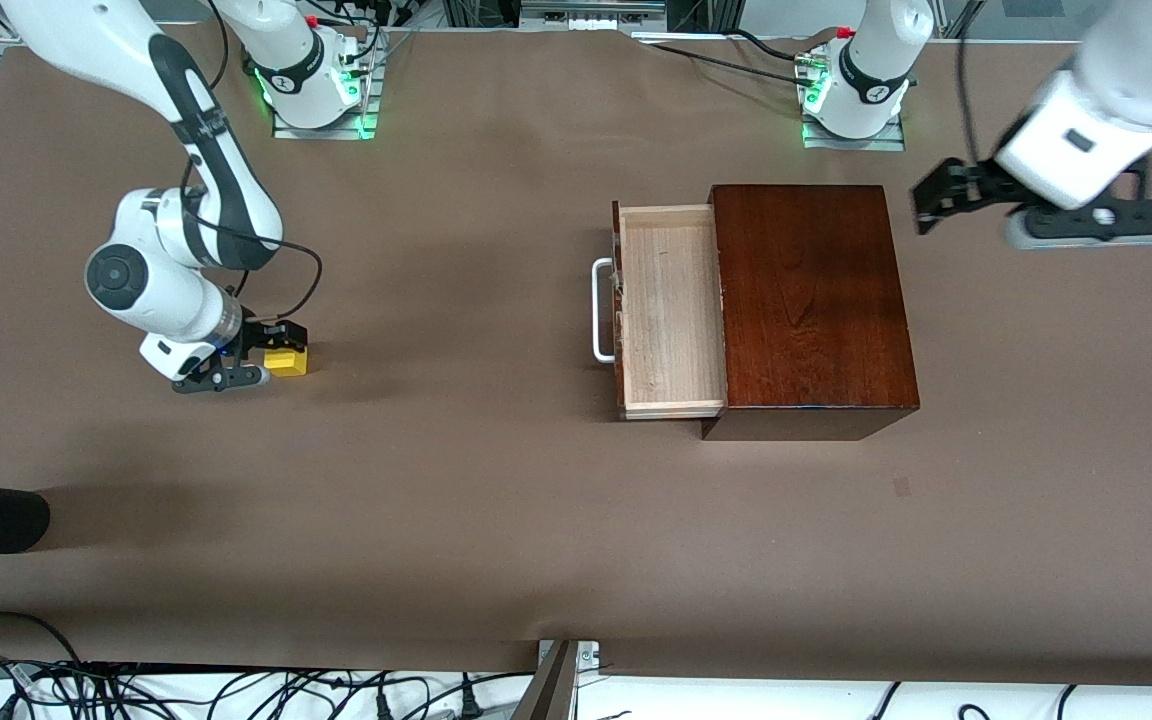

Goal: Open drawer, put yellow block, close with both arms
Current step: 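Release the handle with the left gripper while the right gripper reaches the cube, then grasp the yellow cube with the right gripper and lift it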

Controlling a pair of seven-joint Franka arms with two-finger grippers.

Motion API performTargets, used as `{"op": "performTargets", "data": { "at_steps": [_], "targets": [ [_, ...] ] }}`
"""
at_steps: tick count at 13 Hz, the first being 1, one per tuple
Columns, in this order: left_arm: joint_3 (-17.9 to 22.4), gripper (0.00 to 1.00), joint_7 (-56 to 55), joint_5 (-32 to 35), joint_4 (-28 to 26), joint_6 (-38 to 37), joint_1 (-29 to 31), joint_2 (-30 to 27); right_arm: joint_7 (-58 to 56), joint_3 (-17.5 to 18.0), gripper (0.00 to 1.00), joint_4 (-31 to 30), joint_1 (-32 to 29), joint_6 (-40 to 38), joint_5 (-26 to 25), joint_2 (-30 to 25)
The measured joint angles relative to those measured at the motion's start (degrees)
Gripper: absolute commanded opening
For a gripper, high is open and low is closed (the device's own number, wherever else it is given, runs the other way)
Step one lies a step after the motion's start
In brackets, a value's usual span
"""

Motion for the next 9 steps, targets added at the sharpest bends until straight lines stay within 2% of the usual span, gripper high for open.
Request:
{"op": "performTargets", "data": {
  "at_steps": [2,3,5,6,7,9],
  "targets": [
    [4.02,1.00,5.38,-0.09,-1.51,-0.17,0.05,-1.42,-0.06,0.00,0.99,0.04,0.00,2.36,0.00,2.72],
    [5.71,1.00,7.64,-0.10,-2.05,-0.19,0.06,-1.88,-0.09,0.00,0.93,0.08,0.00,2.74,0.00,3.48],
    [8.20,1.00,10.30,-0.10,-3.12,-0.18,0.10,-2.24,-0.16,0.00,0.44,0.14,0.00,2.88,0.00,3.84],
    [8.80,1.00,10.78,-0.10,-3.77,-0.11,0.10,-2.33,-0.19,0.00,0.28,0.23,0.00,2.88,0.00,3.82],
    [9.03,1.00,11.01,-0.10,-4.37,0.18,0.11,-2.43,-0.22,0.00,0.17,0.30,0.00,2.88,0.00,3.81],
    [9.00,1.00,11.03,-0.10,-5.52,1.24,0.09,-2.99,-0.28,0.00,0.07,0.33,0.00,2.88,0.00,3.80]
  ]
}}
